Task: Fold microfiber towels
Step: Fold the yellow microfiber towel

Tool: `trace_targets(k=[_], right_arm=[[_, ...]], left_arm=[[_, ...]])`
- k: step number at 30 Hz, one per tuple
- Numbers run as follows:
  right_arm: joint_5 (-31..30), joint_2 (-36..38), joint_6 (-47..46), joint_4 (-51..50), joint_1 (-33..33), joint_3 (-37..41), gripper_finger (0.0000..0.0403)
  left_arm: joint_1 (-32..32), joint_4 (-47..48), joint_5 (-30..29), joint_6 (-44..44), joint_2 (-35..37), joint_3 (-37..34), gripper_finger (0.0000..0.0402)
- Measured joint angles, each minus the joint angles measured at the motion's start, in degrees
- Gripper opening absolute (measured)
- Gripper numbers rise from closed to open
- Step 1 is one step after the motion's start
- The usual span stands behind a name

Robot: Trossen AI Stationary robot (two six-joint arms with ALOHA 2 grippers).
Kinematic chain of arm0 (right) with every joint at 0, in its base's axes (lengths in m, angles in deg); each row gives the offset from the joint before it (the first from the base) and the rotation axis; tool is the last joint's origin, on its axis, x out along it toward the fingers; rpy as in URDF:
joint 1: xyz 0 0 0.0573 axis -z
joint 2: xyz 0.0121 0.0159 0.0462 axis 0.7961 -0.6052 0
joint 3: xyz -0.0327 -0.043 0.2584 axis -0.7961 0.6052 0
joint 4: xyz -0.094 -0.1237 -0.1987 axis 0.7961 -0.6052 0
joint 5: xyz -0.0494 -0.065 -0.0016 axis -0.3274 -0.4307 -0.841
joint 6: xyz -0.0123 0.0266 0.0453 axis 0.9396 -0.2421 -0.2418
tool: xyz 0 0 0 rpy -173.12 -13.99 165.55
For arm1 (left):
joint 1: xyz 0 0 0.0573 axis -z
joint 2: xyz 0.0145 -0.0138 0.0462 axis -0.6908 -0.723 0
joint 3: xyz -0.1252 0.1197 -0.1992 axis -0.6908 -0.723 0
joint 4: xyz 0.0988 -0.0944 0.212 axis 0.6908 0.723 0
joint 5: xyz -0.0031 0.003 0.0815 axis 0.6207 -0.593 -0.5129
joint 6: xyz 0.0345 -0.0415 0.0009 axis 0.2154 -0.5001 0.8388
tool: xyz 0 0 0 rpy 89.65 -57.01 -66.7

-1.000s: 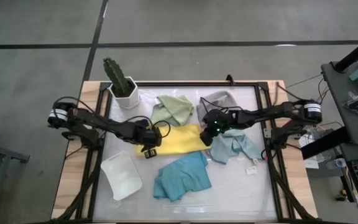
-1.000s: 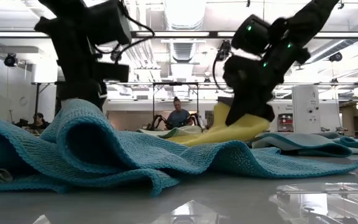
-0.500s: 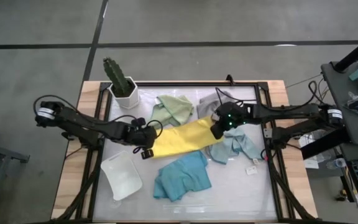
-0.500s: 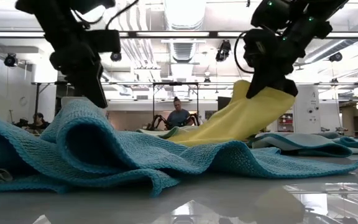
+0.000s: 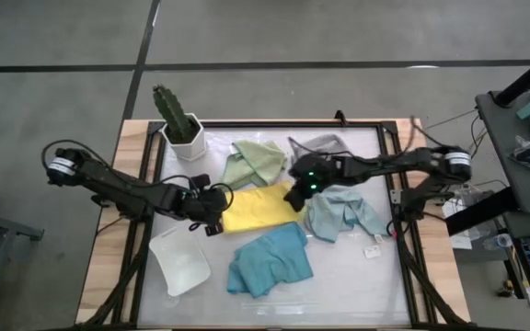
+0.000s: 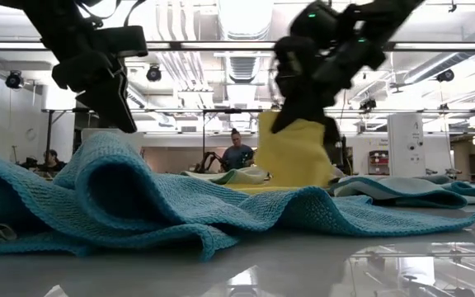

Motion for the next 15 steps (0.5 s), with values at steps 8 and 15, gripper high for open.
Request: trace_targets(k=[8,15], right_arm=[[-0.3,-12.6,2.9,0.2,-0.4,-15.6,0.0008],[-1.9,-21.8,3.7,0.4,-1.5,-25.3,0.0008]], left_arm=[[0.0,2.8,-3.5,0.3,3.4,0.0,0.0118],[0.0,2.9,-4.0,-0.1,7.3,-0.4,0.0118]])
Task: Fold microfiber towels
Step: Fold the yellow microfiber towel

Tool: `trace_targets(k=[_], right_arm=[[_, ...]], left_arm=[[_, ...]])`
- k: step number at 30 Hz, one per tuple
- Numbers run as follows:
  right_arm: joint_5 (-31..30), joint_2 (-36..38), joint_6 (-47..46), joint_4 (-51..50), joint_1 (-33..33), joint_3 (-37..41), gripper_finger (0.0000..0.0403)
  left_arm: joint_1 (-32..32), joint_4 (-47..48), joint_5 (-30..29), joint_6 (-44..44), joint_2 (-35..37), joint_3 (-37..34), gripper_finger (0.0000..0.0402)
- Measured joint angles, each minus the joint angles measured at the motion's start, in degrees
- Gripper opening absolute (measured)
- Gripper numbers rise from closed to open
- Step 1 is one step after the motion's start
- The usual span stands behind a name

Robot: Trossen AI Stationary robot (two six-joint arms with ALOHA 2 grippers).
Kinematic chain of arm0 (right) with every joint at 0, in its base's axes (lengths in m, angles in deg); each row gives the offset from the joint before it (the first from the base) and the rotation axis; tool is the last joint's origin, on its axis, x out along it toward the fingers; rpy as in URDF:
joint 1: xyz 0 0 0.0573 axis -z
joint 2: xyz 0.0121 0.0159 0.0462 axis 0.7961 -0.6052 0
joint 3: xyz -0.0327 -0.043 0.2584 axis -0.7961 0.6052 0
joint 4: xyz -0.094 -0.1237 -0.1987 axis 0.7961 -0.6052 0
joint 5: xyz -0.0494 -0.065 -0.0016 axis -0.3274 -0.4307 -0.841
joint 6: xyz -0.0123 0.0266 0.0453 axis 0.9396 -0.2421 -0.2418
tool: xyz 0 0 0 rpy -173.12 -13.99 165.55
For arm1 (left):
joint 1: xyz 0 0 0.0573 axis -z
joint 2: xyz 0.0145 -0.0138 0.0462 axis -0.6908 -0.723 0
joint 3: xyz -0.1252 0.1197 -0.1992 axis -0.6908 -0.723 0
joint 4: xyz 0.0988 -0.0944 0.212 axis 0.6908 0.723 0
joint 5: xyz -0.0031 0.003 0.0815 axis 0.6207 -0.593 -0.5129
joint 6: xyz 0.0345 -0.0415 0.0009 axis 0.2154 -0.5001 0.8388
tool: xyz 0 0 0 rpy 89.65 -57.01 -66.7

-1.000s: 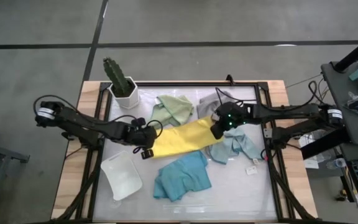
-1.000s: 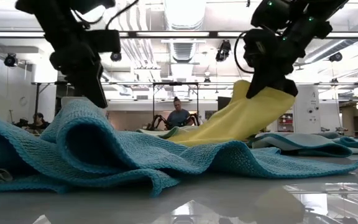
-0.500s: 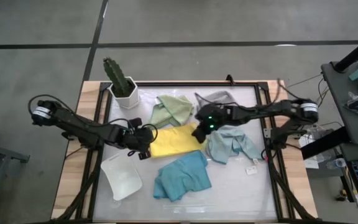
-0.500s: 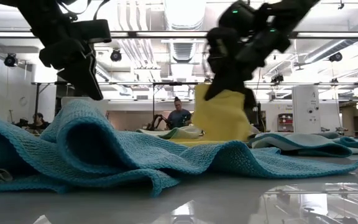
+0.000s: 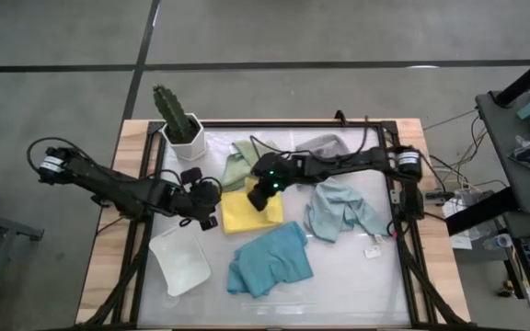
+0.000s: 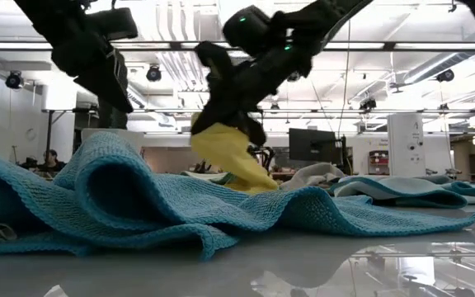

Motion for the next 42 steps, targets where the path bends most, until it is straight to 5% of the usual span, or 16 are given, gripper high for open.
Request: trace_targets(k=[16,32,42], right_arm=[[0.1,-11.1,0.6,0.5,-0.6,-8.8,0.0015],[0.1,-11.2,0.7,4.9,-1.3,-8.8,0.0192],[-1.4,-12.1,1.3,7.2,-2.3,-8.8,0.023]], left_arm=[[0.0,0.2,-0.2,0.1,-1.0,-1.2,0.0118],[0.0,-0.5,-0.7,0.2,-1.0,-1.2,0.0118],[0.0,-4.4,-0.9,3.5,-1.0,-1.3,0.0118]])
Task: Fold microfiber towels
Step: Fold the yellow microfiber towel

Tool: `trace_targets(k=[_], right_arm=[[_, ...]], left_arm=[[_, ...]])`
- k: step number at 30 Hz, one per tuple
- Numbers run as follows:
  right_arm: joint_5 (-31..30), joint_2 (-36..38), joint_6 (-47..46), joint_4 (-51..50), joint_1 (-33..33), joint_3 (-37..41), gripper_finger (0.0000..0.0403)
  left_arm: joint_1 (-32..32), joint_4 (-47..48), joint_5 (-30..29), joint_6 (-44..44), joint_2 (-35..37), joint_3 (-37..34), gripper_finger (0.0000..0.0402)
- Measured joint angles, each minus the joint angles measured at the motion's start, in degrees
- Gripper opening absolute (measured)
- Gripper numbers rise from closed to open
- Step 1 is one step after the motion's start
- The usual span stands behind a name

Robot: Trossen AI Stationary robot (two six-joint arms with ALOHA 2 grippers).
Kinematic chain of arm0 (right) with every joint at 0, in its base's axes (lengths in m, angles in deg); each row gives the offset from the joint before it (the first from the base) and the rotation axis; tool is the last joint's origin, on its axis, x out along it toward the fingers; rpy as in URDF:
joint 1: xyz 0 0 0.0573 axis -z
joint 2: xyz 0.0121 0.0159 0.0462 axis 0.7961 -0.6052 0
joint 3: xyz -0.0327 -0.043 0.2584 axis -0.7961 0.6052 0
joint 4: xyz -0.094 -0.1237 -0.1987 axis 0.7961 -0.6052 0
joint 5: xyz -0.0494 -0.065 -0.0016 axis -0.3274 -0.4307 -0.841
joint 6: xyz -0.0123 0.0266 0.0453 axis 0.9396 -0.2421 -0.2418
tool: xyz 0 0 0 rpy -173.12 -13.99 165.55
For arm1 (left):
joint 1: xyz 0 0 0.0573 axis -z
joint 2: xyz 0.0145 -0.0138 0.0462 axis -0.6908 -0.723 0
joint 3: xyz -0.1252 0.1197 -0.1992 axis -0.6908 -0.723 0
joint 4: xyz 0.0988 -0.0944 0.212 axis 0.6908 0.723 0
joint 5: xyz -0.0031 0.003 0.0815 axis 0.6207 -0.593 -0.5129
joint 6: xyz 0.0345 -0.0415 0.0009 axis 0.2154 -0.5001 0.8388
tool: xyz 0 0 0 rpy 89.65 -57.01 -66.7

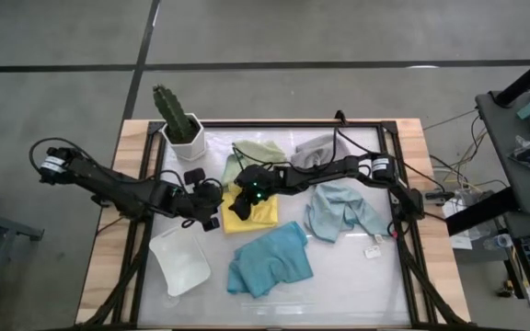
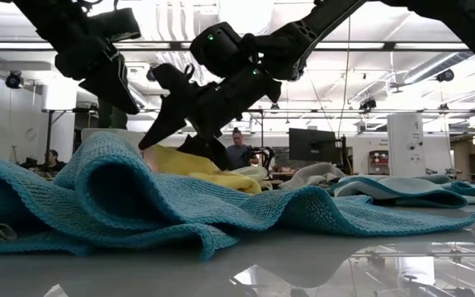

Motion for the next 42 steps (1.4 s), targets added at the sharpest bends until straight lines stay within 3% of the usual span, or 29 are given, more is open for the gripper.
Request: trace_targets(k=[10,20,26,31,37,42], right_arm=[[1.4,0.1,0.9,0.0,0.1,0.0,0.0236],[1.5,0.2,0.9,0.2,0.1,0.0,0.0307],[2.4,0.3,1.6,-0.2,0.1,0.0,0.0299],[6.6,0.7,1.2,-1.1,0.1,0.0,0.0306],[6.4,0.7,8.1,-4.4,0.1,0.1,0.0334],[6.4,0.8,12.0,-3.2,-0.1,0.1,0.0342]], left_arm=[[0.0,0.1,0.0,0.0,0.0,-0.1,0.0118],[0.0,0.1,0.0,0.0,0.0,-0.1,0.0118],[0.0,0.1,0.0,0.0,0.0,-0.1,0.0118],[0.0,0.1,-2.2,0.2,-0.4,-0.2,0.0118],[-0.5,-3.0,-3.3,3.8,-2.4,-0.2,0.0118],[-2.1,-11.2,-3.3,11.6,-4.9,-0.3,0.0118]])
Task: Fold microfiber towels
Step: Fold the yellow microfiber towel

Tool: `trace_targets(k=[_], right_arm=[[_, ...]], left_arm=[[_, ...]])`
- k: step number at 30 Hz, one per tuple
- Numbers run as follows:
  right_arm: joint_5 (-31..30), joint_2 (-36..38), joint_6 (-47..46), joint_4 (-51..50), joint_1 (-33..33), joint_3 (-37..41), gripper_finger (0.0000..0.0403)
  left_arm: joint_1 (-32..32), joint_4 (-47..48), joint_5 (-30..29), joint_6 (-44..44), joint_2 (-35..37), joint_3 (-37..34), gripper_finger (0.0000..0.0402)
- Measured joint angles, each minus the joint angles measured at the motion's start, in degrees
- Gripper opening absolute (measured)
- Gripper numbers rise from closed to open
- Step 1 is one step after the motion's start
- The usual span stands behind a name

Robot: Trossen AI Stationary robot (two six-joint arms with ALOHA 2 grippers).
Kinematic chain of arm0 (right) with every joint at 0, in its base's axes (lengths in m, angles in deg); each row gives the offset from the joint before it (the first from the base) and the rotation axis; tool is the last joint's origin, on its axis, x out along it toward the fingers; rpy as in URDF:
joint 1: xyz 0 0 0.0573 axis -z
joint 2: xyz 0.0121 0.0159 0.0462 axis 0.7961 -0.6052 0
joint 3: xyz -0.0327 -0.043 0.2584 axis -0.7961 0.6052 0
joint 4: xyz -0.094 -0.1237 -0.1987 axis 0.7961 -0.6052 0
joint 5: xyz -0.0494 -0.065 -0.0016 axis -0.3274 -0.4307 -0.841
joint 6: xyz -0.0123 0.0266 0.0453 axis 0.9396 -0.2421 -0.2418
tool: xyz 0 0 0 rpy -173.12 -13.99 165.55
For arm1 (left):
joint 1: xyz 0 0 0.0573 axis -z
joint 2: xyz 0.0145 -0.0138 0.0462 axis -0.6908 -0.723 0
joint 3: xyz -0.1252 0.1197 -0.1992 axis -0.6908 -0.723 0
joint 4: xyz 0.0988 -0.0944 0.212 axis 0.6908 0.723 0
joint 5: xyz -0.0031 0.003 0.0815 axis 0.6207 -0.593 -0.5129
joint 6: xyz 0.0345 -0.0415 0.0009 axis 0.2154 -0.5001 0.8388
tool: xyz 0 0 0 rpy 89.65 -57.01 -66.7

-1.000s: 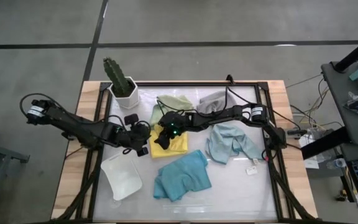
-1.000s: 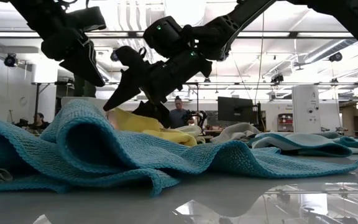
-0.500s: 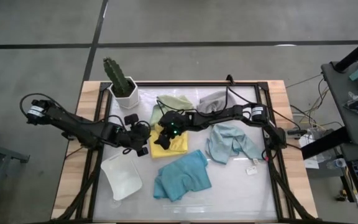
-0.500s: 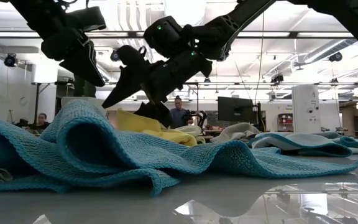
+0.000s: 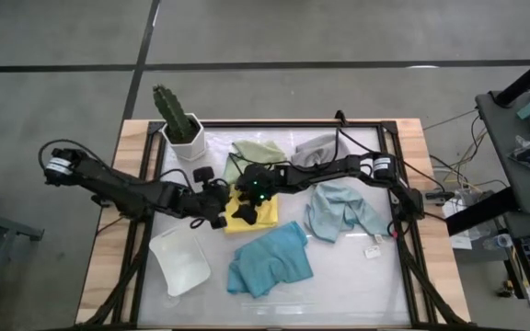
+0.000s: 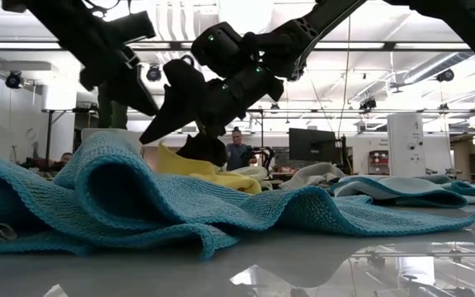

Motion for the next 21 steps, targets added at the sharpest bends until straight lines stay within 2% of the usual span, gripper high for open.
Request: trace_targets(k=[4,9,21], right_arm=[[0.0,0.2,1.9,0.0,-0.2,0.0,0.0342],[0.0,0.5,5.8,-0.1,-1.1,0.0,0.0343],[-2.4,3.2,9.0,-2.5,-1.4,0.1,0.0343]], left_arm=[[-1.8,-4.7,0.2,4.1,-2.2,0.0,0.0118],[-4.0,-5.2,0.7,4.7,-4.6,-0.4,0.0118],[-7.2,-3.1,8.5,2.4,-5.1,-2.8,0.0118]])
